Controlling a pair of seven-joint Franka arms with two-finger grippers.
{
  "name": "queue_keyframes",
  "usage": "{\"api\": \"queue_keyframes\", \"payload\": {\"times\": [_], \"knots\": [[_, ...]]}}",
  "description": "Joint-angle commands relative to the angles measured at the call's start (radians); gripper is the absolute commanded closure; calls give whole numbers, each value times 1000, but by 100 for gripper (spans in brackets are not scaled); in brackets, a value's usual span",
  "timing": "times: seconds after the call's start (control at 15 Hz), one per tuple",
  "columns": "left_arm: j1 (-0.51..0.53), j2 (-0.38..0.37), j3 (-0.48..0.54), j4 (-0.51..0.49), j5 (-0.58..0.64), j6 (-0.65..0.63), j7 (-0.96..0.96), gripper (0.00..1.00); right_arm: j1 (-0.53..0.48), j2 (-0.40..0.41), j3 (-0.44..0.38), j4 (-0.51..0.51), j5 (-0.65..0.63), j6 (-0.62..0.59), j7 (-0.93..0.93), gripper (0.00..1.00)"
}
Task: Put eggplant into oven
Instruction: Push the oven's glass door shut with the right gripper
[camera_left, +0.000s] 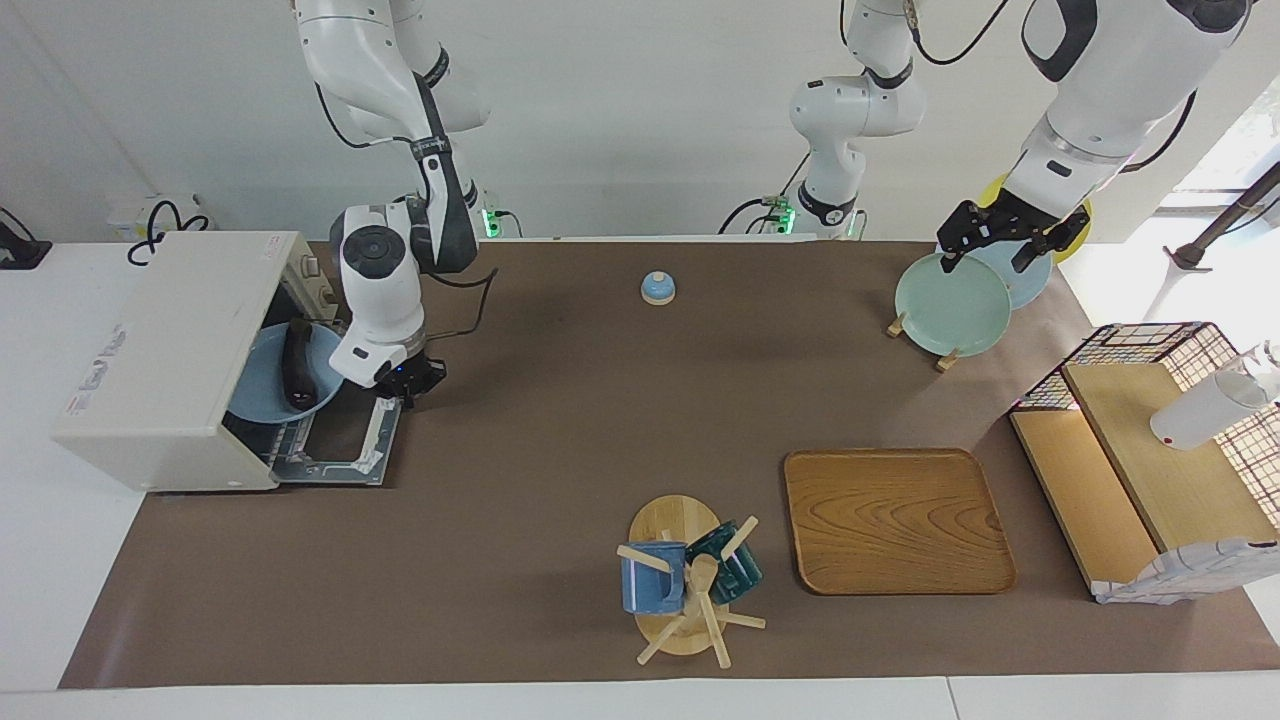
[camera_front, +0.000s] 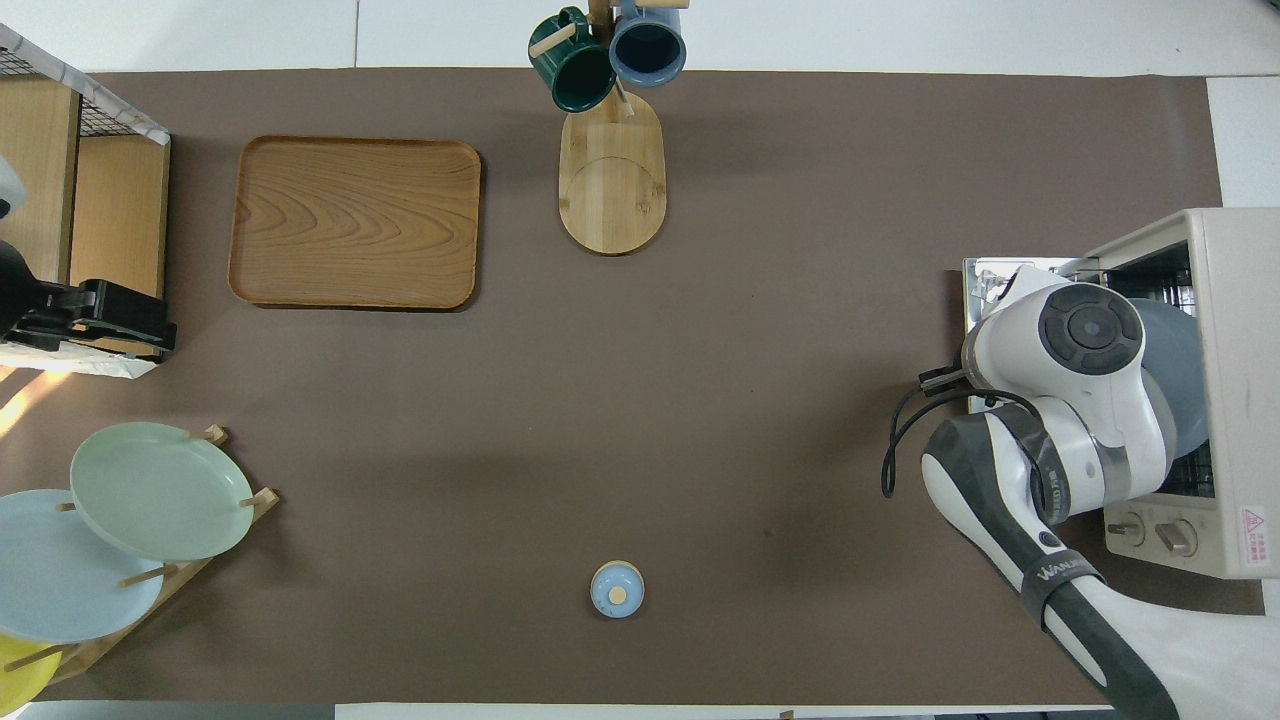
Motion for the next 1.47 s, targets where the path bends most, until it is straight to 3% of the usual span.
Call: {"api": "queue_keyframes", "payload": {"times": [0.0,0.2,0.6,1.27,1.4], "knots": [[9,1,-7,2,18,-3,-7,0,-26,-24,2,-33,-25,7,-11,100],[9,1,-7,2,18,-3,-7,0,-23,-12,4,42,-129,-71,-74,100],[9,1,-7,2,18,-3,-7,0,-26,19,7,299,-127,-346,-182,100],[9,1,-7,2,18,-3,-7,0,-161,-91,-3,329,-96,-492,-416,100],[9,1,-7,2,18,-3,-7,0,-181,-108,-3,336,-32,-530,-430,100]]}}
